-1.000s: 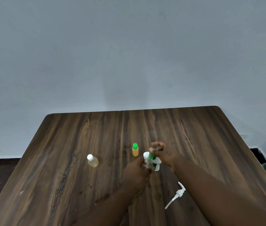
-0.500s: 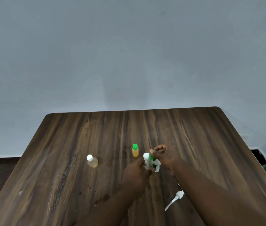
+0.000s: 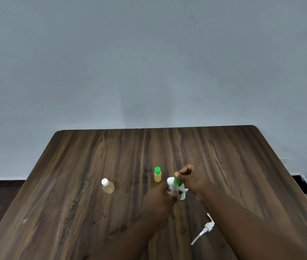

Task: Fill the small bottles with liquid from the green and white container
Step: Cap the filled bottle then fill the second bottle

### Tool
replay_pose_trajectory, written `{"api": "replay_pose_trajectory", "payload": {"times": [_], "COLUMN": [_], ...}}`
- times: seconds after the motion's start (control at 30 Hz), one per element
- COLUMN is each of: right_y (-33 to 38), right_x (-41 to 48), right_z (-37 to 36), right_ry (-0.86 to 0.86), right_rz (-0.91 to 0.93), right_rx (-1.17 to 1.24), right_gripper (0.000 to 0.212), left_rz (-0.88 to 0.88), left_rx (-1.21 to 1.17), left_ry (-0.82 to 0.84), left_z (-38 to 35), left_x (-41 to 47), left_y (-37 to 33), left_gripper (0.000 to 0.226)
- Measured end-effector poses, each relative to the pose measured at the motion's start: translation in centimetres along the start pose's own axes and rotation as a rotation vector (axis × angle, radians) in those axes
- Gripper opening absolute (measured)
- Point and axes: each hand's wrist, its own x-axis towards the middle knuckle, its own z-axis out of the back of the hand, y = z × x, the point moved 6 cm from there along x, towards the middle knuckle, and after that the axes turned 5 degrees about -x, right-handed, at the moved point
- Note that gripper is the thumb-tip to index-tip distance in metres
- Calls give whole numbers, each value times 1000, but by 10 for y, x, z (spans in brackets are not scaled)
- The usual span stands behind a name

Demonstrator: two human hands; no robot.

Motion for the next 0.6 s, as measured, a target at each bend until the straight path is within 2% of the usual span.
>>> {"api": "replay_pose_trajectory", "payload": {"times": [0.13, 0.33, 0.43, 0.53, 0.6], "right_y": [4, 1, 9, 12, 14], "right_x": [-2, -6, -6, -6, -8], "right_z": [3, 3, 5, 7, 6], "right_ry": [-1, 36, 43, 39, 56], "right_rz": [-8, -20, 0, 27, 36], "right_rx": [-19, 51, 29, 17, -51], "right_gripper": [20, 23, 18, 17, 17], "left_rz": [12, 3, -4, -1, 3], "left_rx": [-20, 3, 1, -3, -7], "left_ry": [3, -5, 1, -8, -8], "left_z": [-1, -1, -3, -2, -2], "left_x": [-1, 0, 0, 1, 0], "left_y": [2, 2, 4, 2, 3], "left_gripper": [11, 19, 20, 12, 17]}}
